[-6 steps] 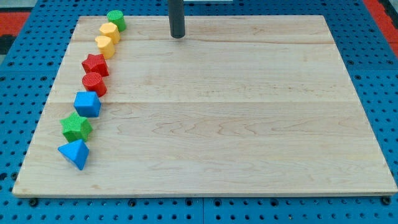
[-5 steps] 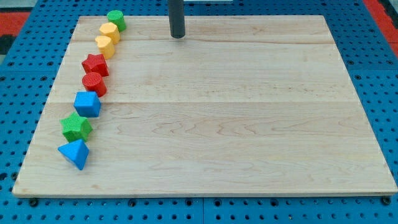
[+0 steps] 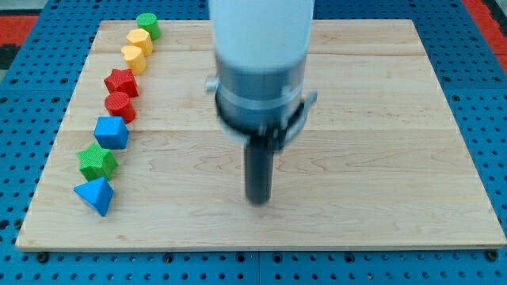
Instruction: Push the red star towards the top center of the board
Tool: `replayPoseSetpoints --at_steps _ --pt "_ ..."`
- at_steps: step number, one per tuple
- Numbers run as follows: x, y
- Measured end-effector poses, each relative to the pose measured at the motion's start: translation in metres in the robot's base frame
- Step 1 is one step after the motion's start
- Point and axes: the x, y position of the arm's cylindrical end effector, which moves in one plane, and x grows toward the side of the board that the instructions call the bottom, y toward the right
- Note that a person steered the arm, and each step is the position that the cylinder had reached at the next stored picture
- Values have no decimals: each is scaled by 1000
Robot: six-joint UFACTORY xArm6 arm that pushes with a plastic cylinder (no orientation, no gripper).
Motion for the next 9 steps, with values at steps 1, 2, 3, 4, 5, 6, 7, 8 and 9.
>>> replayPoseSetpoints --at_steps 1,2,3,4,5,6,7,8,9 --pt "30 -114" --pt "36 -213" --pt "15 -286" --pt "0 -287" --pt "-72 -288" --pt "-125 -288" --pt "-156 -288" --pt "-167 -288" --pt "-170 -288"
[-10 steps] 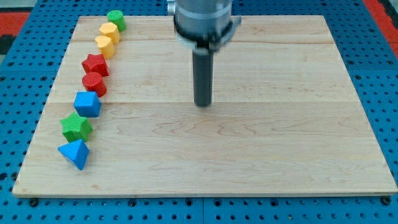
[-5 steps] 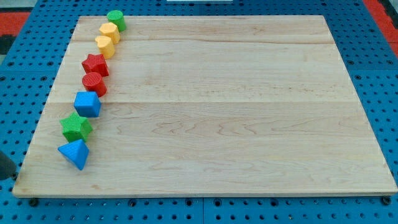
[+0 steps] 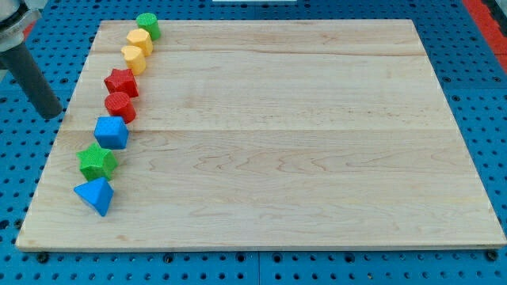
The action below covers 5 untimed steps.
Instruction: Push the red star towards the top center of the board
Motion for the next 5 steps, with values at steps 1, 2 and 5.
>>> replayPoseSetpoints --at_steps 1,2,5 --pt "-4 0" --pt "-5 0" --pt "-71 140"
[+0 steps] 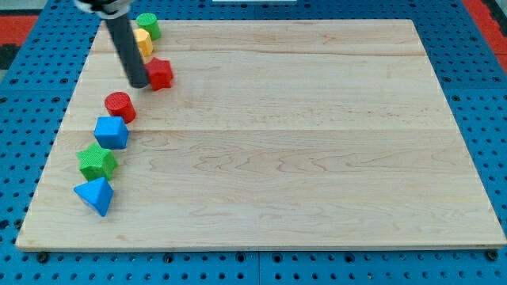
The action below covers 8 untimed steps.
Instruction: Push the red star towards the top center of the board
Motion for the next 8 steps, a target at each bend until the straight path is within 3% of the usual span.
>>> replayPoseSetpoints --at_steps 1,2,4,8 --pt "-18 56" --pt "-66 75" --pt "-94 139" --pt "-96 147"
